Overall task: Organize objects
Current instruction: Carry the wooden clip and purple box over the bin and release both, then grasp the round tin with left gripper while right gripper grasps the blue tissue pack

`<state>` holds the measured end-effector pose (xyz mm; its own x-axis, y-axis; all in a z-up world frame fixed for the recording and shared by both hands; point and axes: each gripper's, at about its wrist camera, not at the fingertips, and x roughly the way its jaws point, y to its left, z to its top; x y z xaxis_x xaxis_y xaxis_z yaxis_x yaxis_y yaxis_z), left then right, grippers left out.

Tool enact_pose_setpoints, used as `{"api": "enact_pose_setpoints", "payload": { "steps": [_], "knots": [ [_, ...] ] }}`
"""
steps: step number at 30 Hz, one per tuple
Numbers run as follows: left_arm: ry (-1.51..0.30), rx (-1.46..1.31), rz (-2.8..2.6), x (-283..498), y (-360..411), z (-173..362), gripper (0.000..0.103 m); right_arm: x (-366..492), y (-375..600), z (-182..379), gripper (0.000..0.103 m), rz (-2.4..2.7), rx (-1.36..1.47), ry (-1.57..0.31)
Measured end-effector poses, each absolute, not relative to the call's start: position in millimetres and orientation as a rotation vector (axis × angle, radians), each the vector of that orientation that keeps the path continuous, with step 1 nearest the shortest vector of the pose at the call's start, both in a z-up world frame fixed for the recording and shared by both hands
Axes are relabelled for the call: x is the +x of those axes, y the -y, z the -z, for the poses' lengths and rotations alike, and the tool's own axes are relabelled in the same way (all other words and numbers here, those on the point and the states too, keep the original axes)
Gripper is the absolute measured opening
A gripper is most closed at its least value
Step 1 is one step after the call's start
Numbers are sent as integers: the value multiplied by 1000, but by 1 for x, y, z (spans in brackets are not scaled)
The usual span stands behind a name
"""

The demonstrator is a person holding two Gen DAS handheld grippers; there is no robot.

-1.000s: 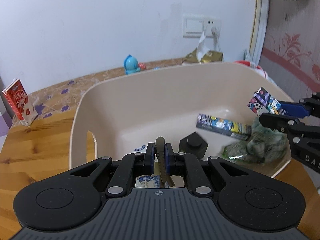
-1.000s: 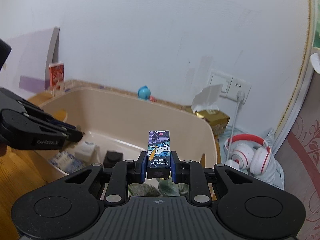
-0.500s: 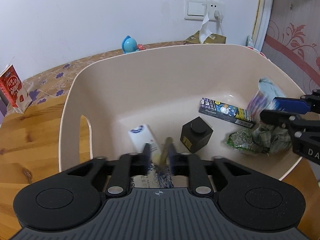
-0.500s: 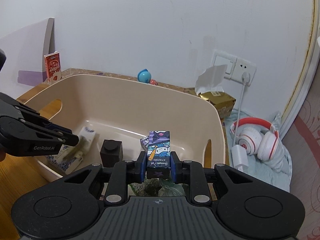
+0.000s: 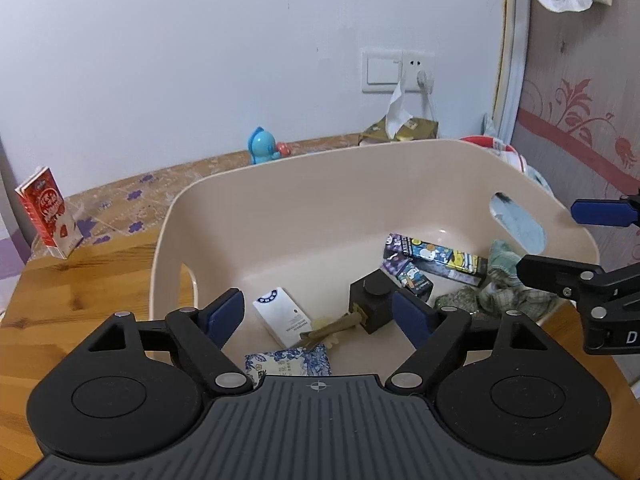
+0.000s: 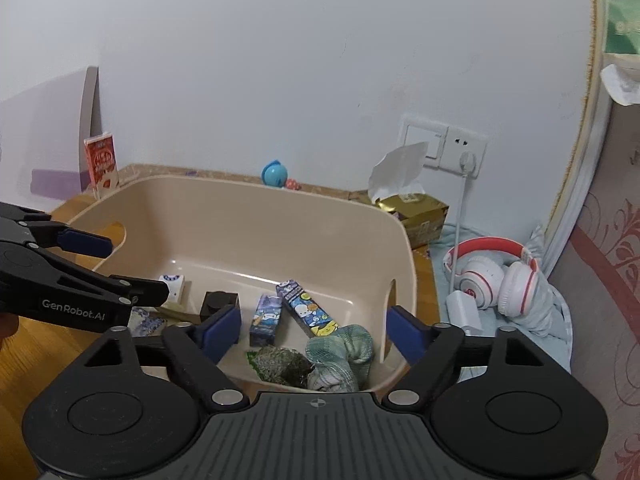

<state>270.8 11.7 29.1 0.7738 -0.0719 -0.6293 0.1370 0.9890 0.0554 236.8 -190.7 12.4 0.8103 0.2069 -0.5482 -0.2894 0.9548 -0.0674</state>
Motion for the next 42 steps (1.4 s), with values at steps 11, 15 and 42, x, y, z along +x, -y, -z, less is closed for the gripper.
{"api": "enact_pose_setpoints", "payload": {
  "steps": [11, 15, 42],
  "knots": [
    [-633, 101, 108, 231, -17, -46, 86, 205, 190, -28, 103, -260, -148, -507],
    [-614, 98, 103, 215, -21, -49, 89, 192, 188, -30, 103, -263, -156, -501],
    [-689, 118, 131, 155, -33, -4, 90, 135, 177, 23, 103, -295, -166, -596]
  ]
}}
